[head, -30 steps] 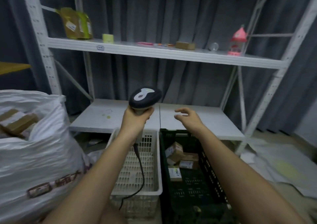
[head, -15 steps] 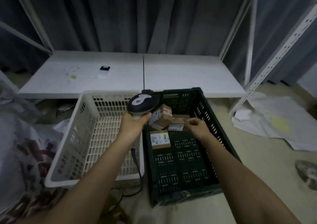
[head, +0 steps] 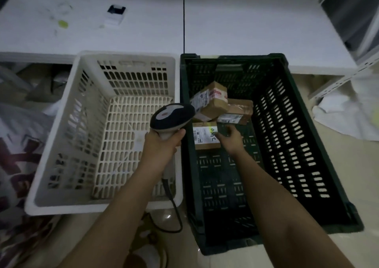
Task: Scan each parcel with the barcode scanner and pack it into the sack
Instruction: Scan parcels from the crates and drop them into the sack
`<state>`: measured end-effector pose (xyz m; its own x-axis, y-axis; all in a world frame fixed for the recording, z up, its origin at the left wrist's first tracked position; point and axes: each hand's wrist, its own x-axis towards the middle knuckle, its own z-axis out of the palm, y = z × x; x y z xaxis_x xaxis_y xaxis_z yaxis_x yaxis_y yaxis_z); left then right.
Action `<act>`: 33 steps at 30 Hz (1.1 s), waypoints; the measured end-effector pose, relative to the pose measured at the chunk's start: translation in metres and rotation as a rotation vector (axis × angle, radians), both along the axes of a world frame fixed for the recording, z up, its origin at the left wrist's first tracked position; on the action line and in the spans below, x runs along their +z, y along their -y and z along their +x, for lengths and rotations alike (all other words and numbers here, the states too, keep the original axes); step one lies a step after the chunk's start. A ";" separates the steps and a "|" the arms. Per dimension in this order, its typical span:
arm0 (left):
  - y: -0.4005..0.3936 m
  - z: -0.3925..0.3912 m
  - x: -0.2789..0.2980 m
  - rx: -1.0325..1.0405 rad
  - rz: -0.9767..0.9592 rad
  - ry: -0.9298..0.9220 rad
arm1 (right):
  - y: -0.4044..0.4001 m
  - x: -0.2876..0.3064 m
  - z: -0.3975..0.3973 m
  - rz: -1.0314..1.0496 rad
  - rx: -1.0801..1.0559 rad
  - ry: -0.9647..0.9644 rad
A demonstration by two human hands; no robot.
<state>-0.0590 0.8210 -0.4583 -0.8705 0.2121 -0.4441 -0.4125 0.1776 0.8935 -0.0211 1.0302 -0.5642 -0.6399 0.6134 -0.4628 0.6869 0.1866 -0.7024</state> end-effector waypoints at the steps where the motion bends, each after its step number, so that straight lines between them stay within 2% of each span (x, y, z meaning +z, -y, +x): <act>1: -0.001 -0.003 -0.003 0.004 -0.001 0.014 | 0.001 -0.002 -0.014 0.012 -0.014 -0.046; 4: -0.005 -0.012 -0.010 0.007 0.010 0.027 | -0.001 -0.009 -0.062 0.048 -0.109 -0.111; 7: -0.007 -0.018 -0.011 -0.008 0.027 0.032 | -0.005 -0.014 -0.099 0.054 -0.223 -0.047; 11: 0.000 -0.021 -0.012 -0.020 0.056 0.049 | -0.009 -0.025 -0.108 0.035 -0.277 -0.078; 14: 0.007 -0.019 -0.009 0.028 0.075 0.077 | -0.006 -0.010 -0.090 0.052 -0.339 -0.175; 18: 0.016 -0.012 0.006 0.102 0.094 0.081 | -0.015 0.033 -0.045 0.072 -0.443 -0.401; 23: 0.027 0.014 0.045 0.135 0.079 0.002 | -0.017 0.110 0.030 -0.051 -0.474 -0.690; 28: 0.051 0.061 0.086 0.128 0.092 -0.057 | 0.005 0.176 0.085 -0.081 -0.403 -0.776; 33: 0.080 0.101 0.121 0.152 0.155 -0.154 | 0.037 0.222 0.117 -0.109 -0.285 -0.728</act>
